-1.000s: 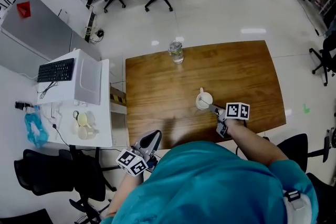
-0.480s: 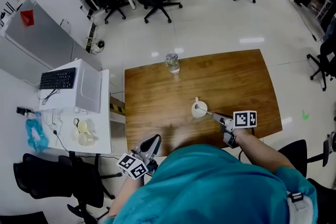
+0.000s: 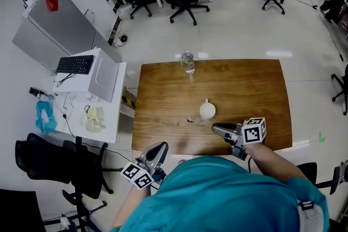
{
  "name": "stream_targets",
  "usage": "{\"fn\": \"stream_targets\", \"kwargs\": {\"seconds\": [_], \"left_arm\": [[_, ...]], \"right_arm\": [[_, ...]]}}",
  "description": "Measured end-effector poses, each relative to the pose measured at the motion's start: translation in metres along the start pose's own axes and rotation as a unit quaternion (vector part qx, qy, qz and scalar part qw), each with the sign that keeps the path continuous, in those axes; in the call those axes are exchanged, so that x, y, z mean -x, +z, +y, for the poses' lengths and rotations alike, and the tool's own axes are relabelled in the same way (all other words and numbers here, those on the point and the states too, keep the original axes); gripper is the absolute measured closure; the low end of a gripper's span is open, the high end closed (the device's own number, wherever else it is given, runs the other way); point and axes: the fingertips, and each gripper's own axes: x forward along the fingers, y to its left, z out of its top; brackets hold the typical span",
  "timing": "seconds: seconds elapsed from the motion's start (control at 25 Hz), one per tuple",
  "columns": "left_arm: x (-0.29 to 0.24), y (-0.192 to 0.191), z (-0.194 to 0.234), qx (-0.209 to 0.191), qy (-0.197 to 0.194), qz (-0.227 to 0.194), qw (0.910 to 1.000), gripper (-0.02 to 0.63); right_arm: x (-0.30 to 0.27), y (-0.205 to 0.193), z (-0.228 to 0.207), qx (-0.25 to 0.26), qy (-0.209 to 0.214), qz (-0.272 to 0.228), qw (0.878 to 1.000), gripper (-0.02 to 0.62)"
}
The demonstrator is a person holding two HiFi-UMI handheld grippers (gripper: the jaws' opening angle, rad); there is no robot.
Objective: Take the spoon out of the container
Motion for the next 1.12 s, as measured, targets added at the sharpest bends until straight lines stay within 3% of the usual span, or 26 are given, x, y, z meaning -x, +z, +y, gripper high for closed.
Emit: {"fn": "stream_targets", "kwargs": {"seconds": [0.16, 0.44, 0.72, 0.92, 1.12], "left_arm": [[0.045, -0.003, -0.025, -0.008, -0.001, -0.012, 0.9999, 0.606], [0.167, -0.013, -0.075, -0.045, -0.052, -0.004, 0.9976, 0.606], [0.275, -0.010, -0.074, -0.021, -0.085, -0.014, 0.9961, 0.606], [0.287, -0.013, -0.144, -0.040, -0.119, -0.011, 0.9920, 0.606], [0.273, -0.039, -0.229, -0.045, -0.113, -0.010, 0.9925, 0.606]], "right_arm": [[-0.003, -0.028, 0.049, 0.038, 0.019, -0.004, 0.999, 0.546], [-0.029, -0.115, 0.155, 0.066, 0.019, -0.026, 0.997, 0.546], [-0.075, -0.194, 0.231, 0.058, -0.007, -0.057, 0.997, 0.546], [-0.028, -0.218, 0.281, 0.066, -0.020, -0.088, 0.994, 0.546], [0.058, -0.253, 0.304, 0.096, -0.007, -0.098, 0.991, 0.546]]}}
